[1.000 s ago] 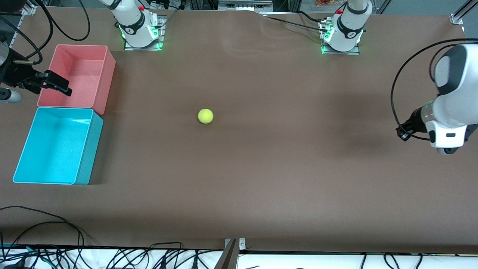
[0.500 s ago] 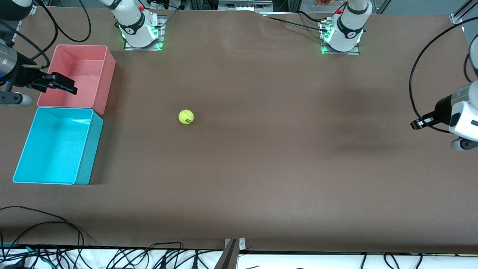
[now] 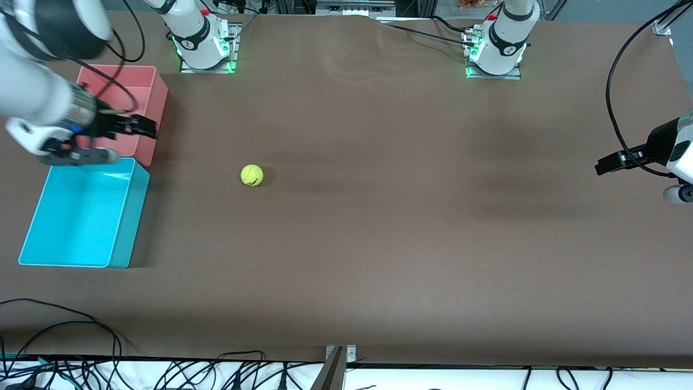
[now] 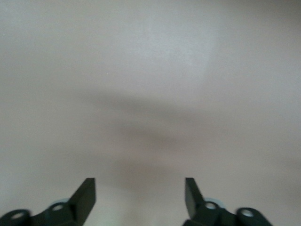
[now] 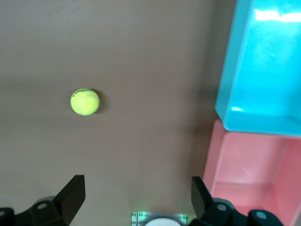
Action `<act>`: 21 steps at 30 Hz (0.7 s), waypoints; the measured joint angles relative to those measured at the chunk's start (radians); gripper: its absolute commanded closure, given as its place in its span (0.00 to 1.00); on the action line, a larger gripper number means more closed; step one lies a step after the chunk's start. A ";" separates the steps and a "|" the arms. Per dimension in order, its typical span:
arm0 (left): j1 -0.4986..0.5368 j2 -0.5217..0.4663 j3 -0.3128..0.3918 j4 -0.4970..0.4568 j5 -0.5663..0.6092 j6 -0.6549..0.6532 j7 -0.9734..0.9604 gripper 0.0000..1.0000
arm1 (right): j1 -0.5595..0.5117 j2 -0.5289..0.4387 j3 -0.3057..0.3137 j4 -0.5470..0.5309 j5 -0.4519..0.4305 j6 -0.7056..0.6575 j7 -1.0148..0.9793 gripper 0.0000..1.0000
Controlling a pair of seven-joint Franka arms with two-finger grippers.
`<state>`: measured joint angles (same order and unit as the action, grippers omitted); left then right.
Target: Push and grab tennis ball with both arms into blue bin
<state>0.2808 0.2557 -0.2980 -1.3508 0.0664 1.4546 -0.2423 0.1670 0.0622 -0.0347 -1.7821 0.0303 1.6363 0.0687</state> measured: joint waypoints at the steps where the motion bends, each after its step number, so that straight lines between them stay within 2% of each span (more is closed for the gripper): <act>1: 0.000 0.000 0.000 0.004 -0.003 0.000 0.001 0.00 | 0.001 0.003 0.008 -0.016 0.000 0.022 0.002 0.00; 10: -0.005 0.000 -0.006 0.055 -0.009 0.000 0.008 0.00 | 0.005 0.029 0.072 -0.185 0.000 0.264 0.006 0.00; 21: -0.008 0.000 -0.014 0.063 -0.009 -0.001 0.008 0.00 | 0.021 0.050 0.100 -0.383 0.000 0.539 0.006 0.00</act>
<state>0.2725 0.2556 -0.3123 -1.2882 0.0575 1.4540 -0.2338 0.1875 0.1125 0.0648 -2.1648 0.0304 2.1757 0.0748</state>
